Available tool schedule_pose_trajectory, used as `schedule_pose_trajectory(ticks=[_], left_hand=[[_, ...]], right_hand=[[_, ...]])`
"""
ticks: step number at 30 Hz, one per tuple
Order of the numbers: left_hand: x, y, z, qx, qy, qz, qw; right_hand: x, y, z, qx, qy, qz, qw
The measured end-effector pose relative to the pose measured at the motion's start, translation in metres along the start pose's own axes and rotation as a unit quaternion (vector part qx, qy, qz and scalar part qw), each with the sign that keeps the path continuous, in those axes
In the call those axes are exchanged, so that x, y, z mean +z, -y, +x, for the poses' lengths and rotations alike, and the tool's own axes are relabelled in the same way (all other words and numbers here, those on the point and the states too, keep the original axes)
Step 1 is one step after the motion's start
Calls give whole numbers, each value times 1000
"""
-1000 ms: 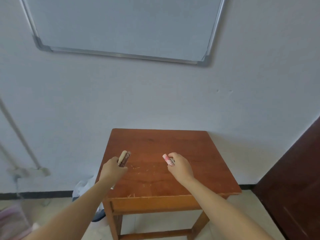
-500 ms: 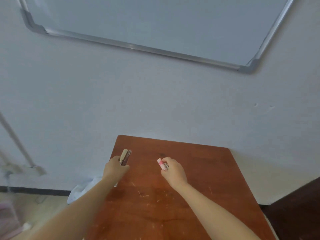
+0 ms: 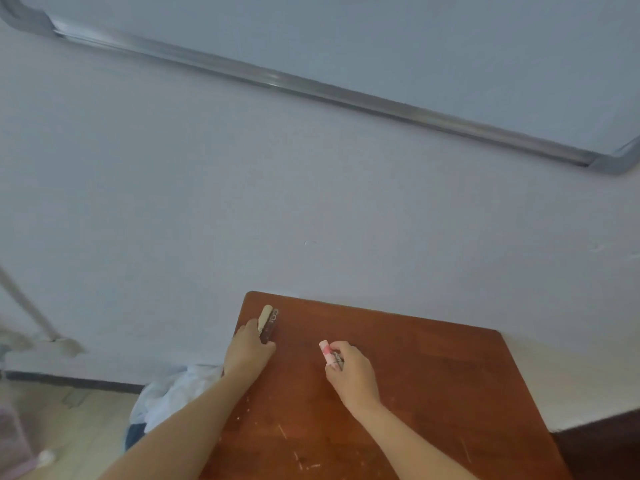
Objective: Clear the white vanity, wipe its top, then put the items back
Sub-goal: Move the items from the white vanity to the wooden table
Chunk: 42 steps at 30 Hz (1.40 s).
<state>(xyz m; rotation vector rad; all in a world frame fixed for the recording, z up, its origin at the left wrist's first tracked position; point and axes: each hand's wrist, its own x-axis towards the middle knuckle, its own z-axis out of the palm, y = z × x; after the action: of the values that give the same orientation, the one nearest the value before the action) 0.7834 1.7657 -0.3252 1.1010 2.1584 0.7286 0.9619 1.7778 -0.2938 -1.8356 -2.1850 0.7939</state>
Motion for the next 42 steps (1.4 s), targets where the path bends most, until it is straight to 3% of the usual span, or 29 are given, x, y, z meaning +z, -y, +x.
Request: schedule_pose_trajectory(ticks=[10, 17, 21, 23, 25, 29, 33, 42], left_hand=[[15, -16, 29, 24, -19, 74, 997], [19, -24, 29, 0, -38, 103, 994], [15, -19, 30, 87, -76, 185, 976], [12, -16, 31, 37, -29, 145, 988], [15, -6, 37, 35, -36, 130, 990], [12, 6, 39, 105, -76, 131, 983], [12, 21, 41, 175, -115, 180, 961], [4, 30, 38, 177, -120, 131, 968]], right_hand=[[2, 4, 40, -45, 22, -19, 999], [17, 34, 70, 27, -10, 36, 999], [28, 53, 88, 68, -26, 70, 995], [32, 59, 96, 95, -39, 82, 991], [36, 64, 100, 114, -43, 75, 990], [42, 69, 97, 91, -23, 14, 996], [37, 66, 97, 113, -23, 36, 993], [48, 81, 99, 81, 0, 57, 995]])
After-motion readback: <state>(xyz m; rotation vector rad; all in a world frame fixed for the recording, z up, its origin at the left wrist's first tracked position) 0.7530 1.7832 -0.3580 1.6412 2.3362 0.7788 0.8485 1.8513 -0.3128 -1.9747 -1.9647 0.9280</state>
